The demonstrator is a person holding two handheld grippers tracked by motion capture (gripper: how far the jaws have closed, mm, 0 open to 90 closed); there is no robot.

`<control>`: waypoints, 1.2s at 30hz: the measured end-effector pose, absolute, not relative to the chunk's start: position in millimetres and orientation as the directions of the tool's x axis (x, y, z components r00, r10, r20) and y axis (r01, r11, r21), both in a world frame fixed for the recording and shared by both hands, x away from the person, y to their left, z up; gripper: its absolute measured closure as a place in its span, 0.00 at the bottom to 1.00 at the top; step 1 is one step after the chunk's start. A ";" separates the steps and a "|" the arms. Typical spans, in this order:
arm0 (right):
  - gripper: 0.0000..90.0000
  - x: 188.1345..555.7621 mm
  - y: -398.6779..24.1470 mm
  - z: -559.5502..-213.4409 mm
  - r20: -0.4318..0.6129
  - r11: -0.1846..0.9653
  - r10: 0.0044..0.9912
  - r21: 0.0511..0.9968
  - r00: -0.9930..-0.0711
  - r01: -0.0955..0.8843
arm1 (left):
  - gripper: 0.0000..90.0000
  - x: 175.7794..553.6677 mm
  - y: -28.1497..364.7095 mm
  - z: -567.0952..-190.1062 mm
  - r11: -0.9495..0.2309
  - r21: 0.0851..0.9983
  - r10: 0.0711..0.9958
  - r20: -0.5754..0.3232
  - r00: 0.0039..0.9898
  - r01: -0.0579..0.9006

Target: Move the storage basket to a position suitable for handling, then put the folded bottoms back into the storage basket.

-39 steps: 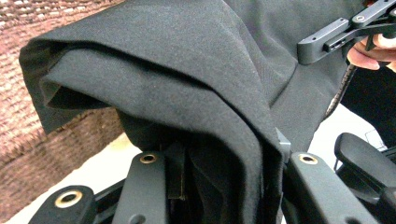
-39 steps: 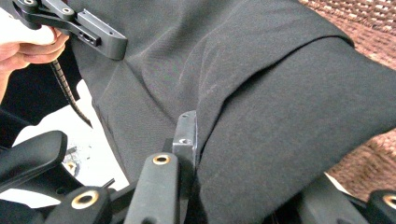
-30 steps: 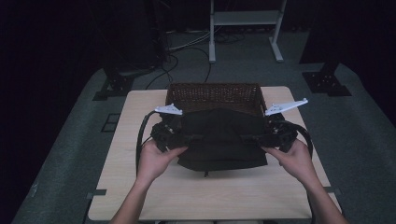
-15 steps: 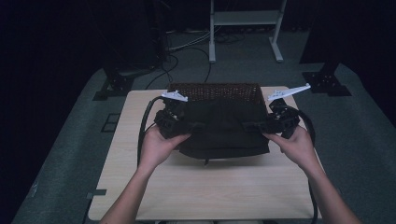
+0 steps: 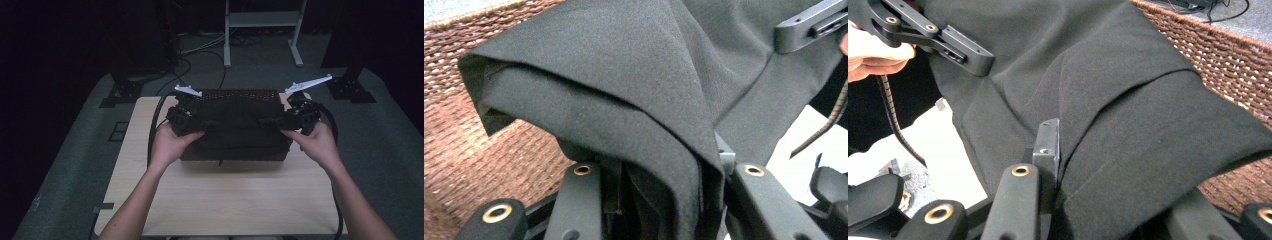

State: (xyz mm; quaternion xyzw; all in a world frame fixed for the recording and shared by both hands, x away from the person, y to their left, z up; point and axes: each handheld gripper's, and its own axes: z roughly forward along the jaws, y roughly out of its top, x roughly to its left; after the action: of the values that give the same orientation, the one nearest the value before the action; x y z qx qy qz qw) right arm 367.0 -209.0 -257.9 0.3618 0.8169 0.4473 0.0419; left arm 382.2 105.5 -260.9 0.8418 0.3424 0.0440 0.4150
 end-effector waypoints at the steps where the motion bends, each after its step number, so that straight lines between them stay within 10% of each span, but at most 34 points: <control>1: 0.76 368.4 -207.9 -256.4 0.251 0.343 0.628 0.761 -0.737 0.551 | 0.69 384.1 105.5 -259.4 -0.418 0.731 0.616 -0.209 0.760 0.540; 36: 0.76 428.6 -202.7 -232.8 0.274 0.304 0.653 0.759 -0.706 0.576 | 0.69 446.0 106.8 -225.7 -0.420 0.716 0.650 -0.191 0.736 0.557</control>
State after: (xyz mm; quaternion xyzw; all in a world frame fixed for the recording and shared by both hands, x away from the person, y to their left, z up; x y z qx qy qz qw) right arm 428.6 -202.7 -232.8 0.3810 0.8064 0.4503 0.0426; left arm 446.0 106.8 -225.7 0.8408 0.3589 0.0579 0.4011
